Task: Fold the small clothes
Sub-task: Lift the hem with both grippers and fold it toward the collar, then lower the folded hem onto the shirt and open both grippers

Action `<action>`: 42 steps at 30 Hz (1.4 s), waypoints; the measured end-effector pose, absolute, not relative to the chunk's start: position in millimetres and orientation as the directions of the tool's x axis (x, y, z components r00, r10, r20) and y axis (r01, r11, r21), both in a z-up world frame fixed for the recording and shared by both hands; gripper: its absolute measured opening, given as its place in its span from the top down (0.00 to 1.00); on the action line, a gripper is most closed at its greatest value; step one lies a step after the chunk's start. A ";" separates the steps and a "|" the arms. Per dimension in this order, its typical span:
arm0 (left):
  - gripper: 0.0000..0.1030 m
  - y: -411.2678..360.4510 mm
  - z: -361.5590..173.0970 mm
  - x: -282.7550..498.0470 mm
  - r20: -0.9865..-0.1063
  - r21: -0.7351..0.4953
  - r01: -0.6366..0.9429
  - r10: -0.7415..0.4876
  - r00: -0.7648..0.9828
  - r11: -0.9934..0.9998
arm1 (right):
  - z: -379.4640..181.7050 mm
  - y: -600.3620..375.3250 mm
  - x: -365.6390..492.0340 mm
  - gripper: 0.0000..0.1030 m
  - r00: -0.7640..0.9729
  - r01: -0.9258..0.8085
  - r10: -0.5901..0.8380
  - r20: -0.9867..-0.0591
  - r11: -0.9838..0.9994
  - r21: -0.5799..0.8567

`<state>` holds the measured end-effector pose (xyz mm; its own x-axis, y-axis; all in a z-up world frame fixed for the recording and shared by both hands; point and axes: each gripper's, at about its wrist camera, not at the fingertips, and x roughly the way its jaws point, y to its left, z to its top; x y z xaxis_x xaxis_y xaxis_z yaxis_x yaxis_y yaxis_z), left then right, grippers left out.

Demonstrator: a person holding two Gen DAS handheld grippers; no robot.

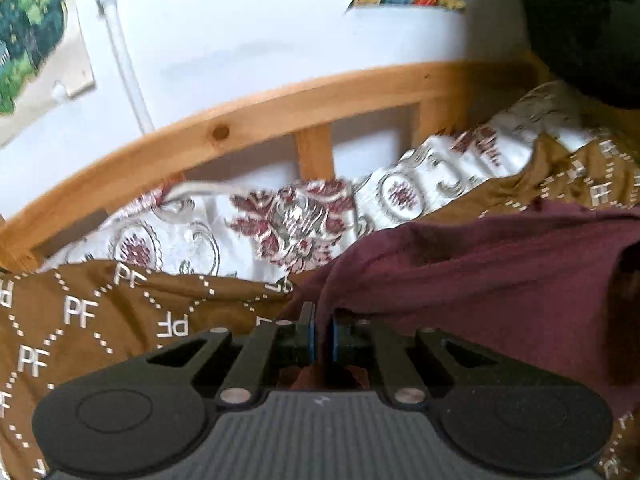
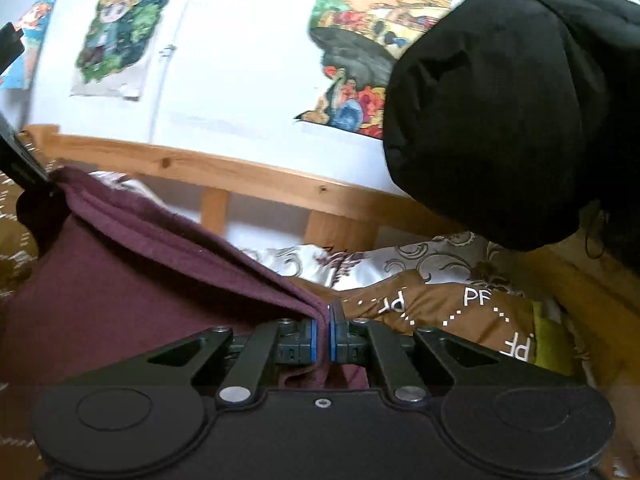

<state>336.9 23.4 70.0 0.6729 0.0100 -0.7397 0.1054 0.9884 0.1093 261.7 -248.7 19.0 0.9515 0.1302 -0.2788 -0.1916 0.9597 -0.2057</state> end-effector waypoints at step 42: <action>0.30 55.8 32.0 393.7 -0.813 -0.080 0.004 -0.067 0.578 0.997 | -48.1 -309.8 289.3 0.01 0.919 0.012 -0.068 -0.389 0.990 -0.144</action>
